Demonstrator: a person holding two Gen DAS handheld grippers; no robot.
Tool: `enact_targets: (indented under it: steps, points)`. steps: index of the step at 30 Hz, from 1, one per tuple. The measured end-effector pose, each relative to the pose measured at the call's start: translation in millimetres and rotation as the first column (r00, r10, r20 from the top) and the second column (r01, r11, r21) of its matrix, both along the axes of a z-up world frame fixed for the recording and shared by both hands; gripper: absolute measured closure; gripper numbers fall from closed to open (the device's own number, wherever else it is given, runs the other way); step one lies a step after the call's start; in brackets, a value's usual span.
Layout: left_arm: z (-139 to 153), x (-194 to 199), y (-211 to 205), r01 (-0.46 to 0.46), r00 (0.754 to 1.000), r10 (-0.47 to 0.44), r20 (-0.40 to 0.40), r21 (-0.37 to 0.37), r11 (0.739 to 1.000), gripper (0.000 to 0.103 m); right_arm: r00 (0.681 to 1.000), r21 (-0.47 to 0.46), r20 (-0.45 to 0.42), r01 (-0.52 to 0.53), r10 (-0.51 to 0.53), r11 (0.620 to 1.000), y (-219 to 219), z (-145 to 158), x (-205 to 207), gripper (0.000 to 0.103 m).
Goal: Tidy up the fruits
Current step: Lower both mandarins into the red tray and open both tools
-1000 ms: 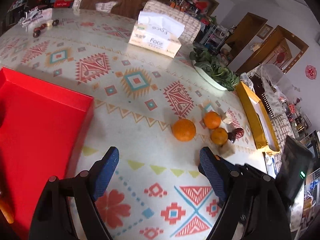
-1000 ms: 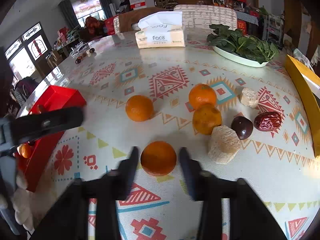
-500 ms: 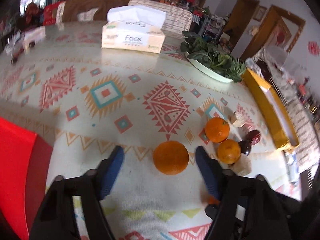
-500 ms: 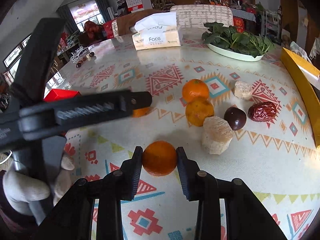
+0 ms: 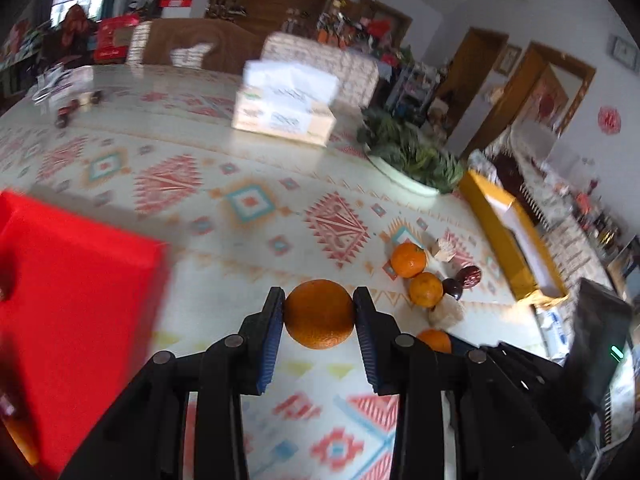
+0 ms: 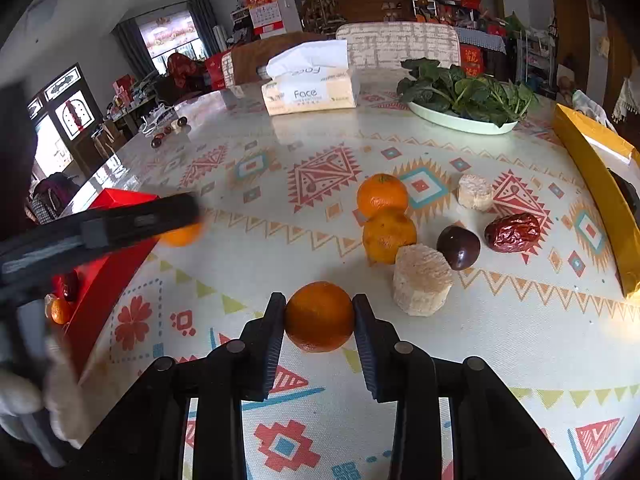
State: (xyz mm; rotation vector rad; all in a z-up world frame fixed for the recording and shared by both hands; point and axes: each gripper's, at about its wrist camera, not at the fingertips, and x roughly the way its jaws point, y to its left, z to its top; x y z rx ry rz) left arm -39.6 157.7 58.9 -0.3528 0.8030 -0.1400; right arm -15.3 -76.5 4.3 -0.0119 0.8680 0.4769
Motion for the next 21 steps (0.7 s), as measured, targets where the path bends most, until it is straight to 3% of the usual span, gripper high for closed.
enact_targets:
  steps: [5, 9, 16, 21]
  points:
    - [16.8, -55.2, 57.5, -0.116, 0.991, 0.122, 0.057, -0.086, 0.989, 0.069, 1.0, -0.003, 0.021, 0.008, -0.008, 1.0, 0.7, 1.8, -1.6, 0.066]
    - [15.9, -98.0, 106.6, -0.261, 0.957, 0.279, 0.082, -0.184, 0.948, 0.069, 0.999, -0.01, 0.037, 0.014, -0.014, 1.0, 7.7, 4.0, -4.9, 0.066]
    - [7.9, -124.2, 157.2, -0.366, 0.923, 0.381, 0.06, -0.177, 0.914, 0.069, 0.998, 0.061, 0.039, -0.052, 0.05, 0.997, 35.9, 31.0, -25.6, 0.066]
    - [-2.6, -121.7, 172.2, -0.36, 0.93, 0.368, 0.023, -0.157, 0.92, 0.069, 0.983, 0.079, 0.052, -0.181, 0.177, 0.98, 88.1, 56.0, -42.4, 0.066]
